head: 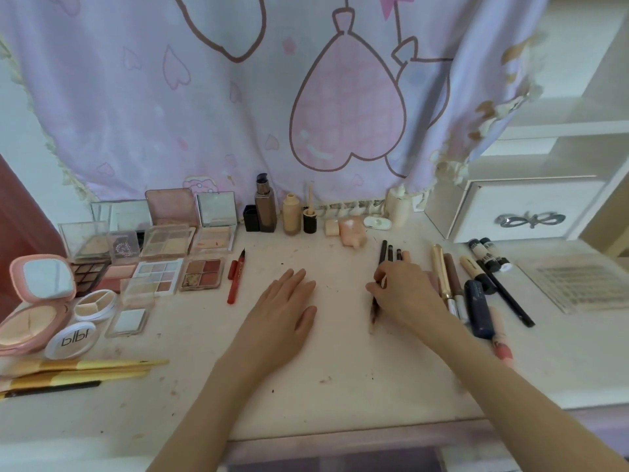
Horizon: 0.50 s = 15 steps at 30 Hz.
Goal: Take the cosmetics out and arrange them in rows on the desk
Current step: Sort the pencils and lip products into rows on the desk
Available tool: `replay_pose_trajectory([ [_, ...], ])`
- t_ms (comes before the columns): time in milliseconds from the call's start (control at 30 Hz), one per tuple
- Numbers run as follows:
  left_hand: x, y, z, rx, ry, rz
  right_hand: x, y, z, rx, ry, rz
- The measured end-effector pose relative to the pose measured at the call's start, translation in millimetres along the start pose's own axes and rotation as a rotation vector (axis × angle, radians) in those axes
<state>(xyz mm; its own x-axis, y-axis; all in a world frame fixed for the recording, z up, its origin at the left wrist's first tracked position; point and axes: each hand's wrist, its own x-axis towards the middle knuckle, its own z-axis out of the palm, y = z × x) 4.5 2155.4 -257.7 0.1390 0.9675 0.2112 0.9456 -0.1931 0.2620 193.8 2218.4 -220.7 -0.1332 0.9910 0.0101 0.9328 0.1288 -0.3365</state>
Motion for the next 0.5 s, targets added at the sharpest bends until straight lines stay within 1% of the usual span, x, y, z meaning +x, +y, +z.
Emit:
replay_pose_trajectory([
  [200,-3.5,-1.0,1.9,-0.016,0.018,-0.014,3.5,-10.7,-3.0,-0.056,-0.034,-0.061],
  [367,-4.1,-0.7,0.3,-0.073,0.043,-0.007,8.3,-24.0,-3.6,-0.170,-0.051,-0.031],
  [433,-5.1,-0.4,-0.8,-0.085,0.046,-0.006,11.7,-25.4,-3.0,-0.137,-0.060,-0.013],
  [500,-5.9,-0.7,-1.4,-0.098,0.055,-0.007,12.0,-26.1,-5.8,-0.029,-0.032,-0.005],
])
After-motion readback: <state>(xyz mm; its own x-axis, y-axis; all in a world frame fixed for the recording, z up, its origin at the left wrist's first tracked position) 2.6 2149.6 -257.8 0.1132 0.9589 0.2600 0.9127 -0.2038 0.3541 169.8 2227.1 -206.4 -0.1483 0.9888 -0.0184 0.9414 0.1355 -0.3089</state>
